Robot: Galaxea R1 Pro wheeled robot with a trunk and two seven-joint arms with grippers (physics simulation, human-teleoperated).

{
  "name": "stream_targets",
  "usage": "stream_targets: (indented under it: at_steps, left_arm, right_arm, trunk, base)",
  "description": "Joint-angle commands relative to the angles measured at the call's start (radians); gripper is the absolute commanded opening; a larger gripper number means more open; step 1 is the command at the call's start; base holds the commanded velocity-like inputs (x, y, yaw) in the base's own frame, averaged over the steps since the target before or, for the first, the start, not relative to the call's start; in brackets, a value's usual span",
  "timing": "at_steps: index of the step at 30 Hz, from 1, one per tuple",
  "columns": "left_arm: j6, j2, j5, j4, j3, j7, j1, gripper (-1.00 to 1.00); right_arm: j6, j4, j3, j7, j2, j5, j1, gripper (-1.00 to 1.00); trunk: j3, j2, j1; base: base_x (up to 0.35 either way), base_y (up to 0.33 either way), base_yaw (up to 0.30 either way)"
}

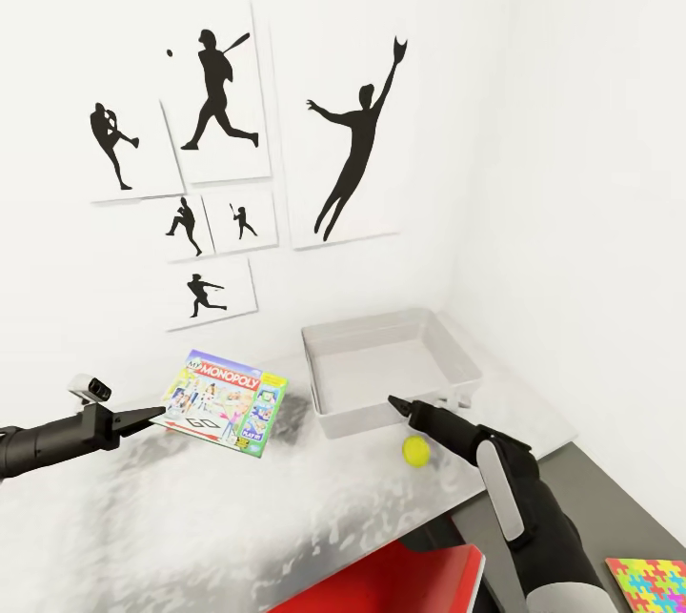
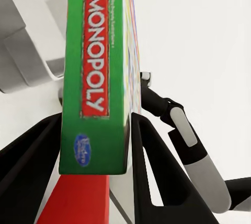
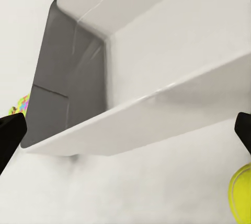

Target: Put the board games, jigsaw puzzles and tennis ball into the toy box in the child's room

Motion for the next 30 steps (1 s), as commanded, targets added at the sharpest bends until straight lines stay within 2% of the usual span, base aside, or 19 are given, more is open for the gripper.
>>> stream_targets:
  at_steps: [1,30]
  left_arm:
    - [0.011,0.000,0.000,0.000,0.000,-0.004,-0.001,-1.00]
    - [0.011,0.000,0.000,-0.001,0.000,-0.004,-0.001,-1.00]
  right_arm:
    - [0.006,0.000,-0.004,0.004,0.001,-0.002,-0.001,1.00]
    - [-0.001,0.009,0.000,0.005,0.004,-0.001,-0.001,1.00]
  trunk:
    - [-0.002,-0.002,0.001]
    - [-0.002,-0.002,0.001]
  base:
    - [0.000,0.000,0.000]
    - [0.000,0.000,0.000]
